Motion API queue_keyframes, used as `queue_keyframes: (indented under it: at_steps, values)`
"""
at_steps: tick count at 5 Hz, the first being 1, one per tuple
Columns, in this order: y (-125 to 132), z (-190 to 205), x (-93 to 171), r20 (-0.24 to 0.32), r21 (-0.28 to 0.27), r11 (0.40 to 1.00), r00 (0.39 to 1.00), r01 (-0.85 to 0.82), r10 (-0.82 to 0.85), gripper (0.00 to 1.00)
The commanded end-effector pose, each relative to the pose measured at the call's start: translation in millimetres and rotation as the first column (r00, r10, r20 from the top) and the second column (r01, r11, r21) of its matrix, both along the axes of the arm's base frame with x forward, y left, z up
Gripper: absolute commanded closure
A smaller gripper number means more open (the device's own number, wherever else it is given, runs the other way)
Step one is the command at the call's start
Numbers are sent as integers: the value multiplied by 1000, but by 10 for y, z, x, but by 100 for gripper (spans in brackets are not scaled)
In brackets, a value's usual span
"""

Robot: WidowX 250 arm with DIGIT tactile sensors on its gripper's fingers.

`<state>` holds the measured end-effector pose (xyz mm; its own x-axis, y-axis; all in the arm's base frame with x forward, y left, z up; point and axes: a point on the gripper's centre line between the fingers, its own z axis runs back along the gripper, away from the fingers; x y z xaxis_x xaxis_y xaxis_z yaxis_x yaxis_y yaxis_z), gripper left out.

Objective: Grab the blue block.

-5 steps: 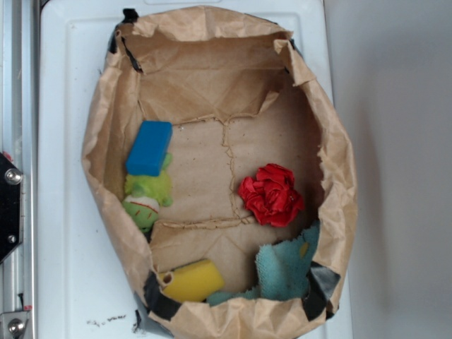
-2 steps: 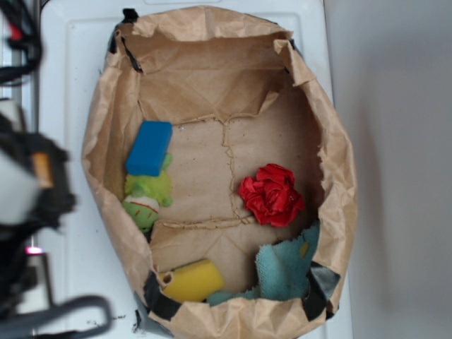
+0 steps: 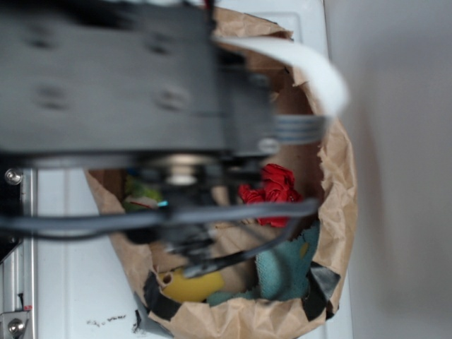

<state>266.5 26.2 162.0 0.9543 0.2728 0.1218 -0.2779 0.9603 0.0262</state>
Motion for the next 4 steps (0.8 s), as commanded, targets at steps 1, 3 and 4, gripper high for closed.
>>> queue_keyframes:
  at_steps: [1,3,4]
  values:
    - [271,-105,19,197,9,929,911,-370,362,0]
    - [396,-267,-4,165,-36,851,836,-524,523,0]
    - [396,-267,-4,165,-36,851,836,-524,523,0]
